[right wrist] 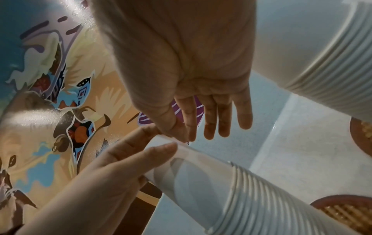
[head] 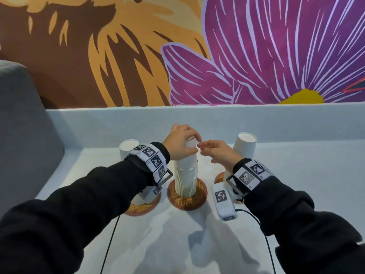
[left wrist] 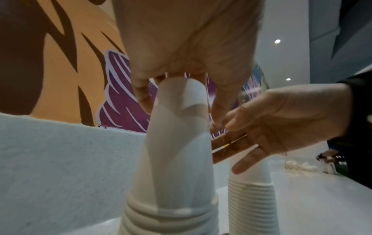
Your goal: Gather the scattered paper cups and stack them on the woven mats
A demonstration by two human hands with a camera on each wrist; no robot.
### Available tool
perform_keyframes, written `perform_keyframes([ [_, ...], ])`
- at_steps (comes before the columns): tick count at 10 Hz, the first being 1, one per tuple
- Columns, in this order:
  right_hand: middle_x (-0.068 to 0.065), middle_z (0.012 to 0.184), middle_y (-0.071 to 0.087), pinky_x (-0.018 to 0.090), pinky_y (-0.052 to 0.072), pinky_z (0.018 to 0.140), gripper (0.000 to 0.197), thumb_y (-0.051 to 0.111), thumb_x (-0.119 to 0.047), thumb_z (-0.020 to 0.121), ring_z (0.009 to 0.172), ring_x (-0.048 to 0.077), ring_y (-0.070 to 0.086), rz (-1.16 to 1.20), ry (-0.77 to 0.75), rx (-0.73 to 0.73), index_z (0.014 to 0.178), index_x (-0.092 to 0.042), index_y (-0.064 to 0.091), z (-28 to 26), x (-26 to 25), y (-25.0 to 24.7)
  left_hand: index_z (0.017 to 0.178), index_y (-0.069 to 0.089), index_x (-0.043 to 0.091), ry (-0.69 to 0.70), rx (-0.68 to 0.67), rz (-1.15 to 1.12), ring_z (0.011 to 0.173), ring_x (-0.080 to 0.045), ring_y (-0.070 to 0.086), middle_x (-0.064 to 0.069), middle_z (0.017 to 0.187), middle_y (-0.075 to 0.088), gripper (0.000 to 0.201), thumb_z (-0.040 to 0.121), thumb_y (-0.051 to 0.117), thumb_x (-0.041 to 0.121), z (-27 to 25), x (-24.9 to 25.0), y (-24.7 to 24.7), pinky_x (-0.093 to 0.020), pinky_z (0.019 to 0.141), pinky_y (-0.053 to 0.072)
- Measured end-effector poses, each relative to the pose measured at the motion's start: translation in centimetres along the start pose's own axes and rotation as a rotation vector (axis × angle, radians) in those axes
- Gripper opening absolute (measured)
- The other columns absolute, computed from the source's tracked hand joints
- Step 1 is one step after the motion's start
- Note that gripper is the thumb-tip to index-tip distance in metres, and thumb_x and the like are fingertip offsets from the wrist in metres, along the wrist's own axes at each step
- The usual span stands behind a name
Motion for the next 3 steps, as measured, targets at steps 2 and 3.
perform_keyframes([
  [2,0.010,0.128,0.057,0.025,0.037,0.087,0.031,0.054,-0.008,0.092,0.104,0.014,0.050,-0.099,-0.054,-0.054,0.123,-0.010,0.058,-0.6,0.1,-0.9,0.119,0.057,0.017,-0.082,0.158,-0.131,0.106,-0.018,0.052,-0.005,0.122,0.053,0.034,0.087,0.064,0.026,-0.7,-0.1,-2.6,-0.025,0.088,0.040],
  [3,0.010,0.131,0.056,0.026,0.038,0.089,0.032,0.054,-0.010,0.092,0.110,0.016,0.052,-0.143,-0.081,-0.067,0.124,-0.011,0.056,-1.0,0.2,-1.3,0.122,0.053,0.016,-0.139,0.222,-0.168,0.101,-0.012,0.047,-0.005,0.125,0.051,0.037,0.088,0.062,0.030,-1.6,-0.7,-3.2,-0.022,0.084,0.037],
])
Point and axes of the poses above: each hand's wrist, its own z-axis towards the middle knuckle, its own y-axis out of the palm, x = y × z, the point moved 7 cm from there along z, towards the middle knuckle
